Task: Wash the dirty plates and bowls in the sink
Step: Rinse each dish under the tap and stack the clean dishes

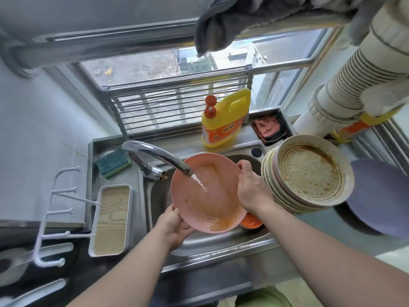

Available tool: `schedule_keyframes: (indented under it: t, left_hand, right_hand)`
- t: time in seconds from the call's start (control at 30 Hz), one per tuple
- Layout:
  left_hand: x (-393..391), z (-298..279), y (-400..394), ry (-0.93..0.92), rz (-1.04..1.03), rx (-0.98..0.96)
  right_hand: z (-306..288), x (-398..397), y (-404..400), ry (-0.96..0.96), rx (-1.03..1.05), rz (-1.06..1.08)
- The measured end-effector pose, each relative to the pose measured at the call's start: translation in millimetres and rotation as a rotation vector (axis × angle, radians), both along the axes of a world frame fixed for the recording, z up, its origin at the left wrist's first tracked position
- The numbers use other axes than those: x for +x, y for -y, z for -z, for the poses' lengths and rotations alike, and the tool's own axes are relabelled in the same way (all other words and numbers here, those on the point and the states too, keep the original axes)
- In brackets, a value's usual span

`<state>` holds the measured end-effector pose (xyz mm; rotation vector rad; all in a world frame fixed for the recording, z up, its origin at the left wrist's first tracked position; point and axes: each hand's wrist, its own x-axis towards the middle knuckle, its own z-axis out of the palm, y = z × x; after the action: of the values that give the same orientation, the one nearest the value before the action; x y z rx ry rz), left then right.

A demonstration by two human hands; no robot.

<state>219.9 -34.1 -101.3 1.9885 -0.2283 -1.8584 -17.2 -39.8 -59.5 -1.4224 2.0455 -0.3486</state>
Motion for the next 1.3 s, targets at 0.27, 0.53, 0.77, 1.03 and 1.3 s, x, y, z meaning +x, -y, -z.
schedule_keyframes:
  t: [0.27, 0.53, 0.77, 1.03, 1.3]
  left_hand:
    - [-47.4, -1.9, -12.2, -0.132, -0.021, 0.136]
    - [-4.3, -16.6, -0.9, -0.094, -0.07, 0.093]
    - [31.8, -32.1, 20.7, 0.078, 0.289, -0.154]
    - [37.4, -27.5, 7.5, 0.169, 0.218, -0.169]
    - [-3.1, 3.8, -8.4, -0.089, 0.016, 0.039]
  right_hand:
    - [-34.9, -21.1, 11.0, -0.044, 0.091, -0.006]
    - [13.3, -17.2, -5.6, 0.096, 0.509, 0.245]
    - [118.1, 7.4, -36.3, 0.369, 0.573, 0.392]
    - [48.4, 34.0, -21.9, 0.397, 0.277, 0.387]
    - [7.7, -4.5, -12.1, 0.07, 0.133, 0.104]
